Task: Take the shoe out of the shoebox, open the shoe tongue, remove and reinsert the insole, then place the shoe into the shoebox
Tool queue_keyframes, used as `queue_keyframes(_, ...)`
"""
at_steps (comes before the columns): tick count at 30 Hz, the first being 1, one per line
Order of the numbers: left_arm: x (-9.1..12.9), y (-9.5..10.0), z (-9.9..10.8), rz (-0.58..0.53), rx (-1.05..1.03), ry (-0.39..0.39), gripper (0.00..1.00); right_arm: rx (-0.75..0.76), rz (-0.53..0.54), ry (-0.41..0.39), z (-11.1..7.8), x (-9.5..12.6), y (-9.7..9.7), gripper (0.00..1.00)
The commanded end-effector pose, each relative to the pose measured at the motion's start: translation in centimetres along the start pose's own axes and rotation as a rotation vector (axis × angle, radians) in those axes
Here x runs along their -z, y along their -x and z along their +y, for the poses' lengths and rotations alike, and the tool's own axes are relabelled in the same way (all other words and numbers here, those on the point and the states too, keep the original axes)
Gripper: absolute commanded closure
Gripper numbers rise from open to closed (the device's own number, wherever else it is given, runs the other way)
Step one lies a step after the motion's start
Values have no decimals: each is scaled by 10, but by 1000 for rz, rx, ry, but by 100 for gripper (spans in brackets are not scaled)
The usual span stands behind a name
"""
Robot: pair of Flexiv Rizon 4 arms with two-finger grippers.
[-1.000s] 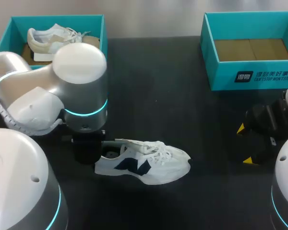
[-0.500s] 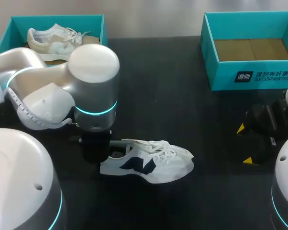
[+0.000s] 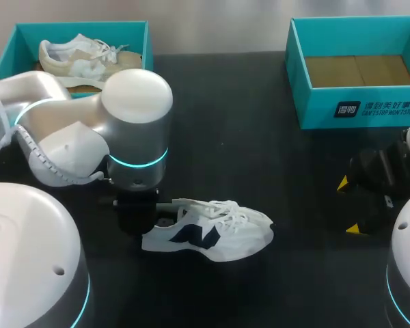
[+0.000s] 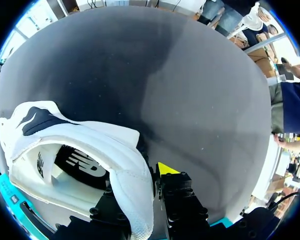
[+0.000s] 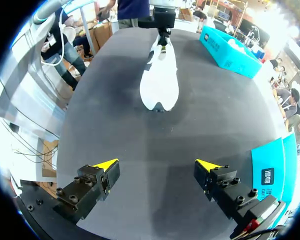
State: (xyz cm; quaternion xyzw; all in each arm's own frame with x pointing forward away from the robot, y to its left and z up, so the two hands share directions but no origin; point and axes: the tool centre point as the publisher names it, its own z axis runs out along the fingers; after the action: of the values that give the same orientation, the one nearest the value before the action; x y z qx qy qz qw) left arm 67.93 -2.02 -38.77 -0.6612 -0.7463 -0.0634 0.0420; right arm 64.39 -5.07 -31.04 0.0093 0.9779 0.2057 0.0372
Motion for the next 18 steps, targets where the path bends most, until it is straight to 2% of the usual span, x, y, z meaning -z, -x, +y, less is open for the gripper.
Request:
queue_keyframes(1, -3, -4, -1, -5, -4, 4, 66, 0, -2, -4, 1, 0, -1, 0)
queue_keyframes(3, -2, -7, -3, -12, -8, 3, 2, 0, -2, -4, 1, 0, -1, 0)
queue_keyframes(11, 29, -19, -9, -88, 10, 28, 0, 0, -2, -4, 1, 0, -1, 0)
queue_keyframes(18, 73, -29, -16, -182, 17, 51, 0, 0, -2, -4, 1, 0, -1, 0)
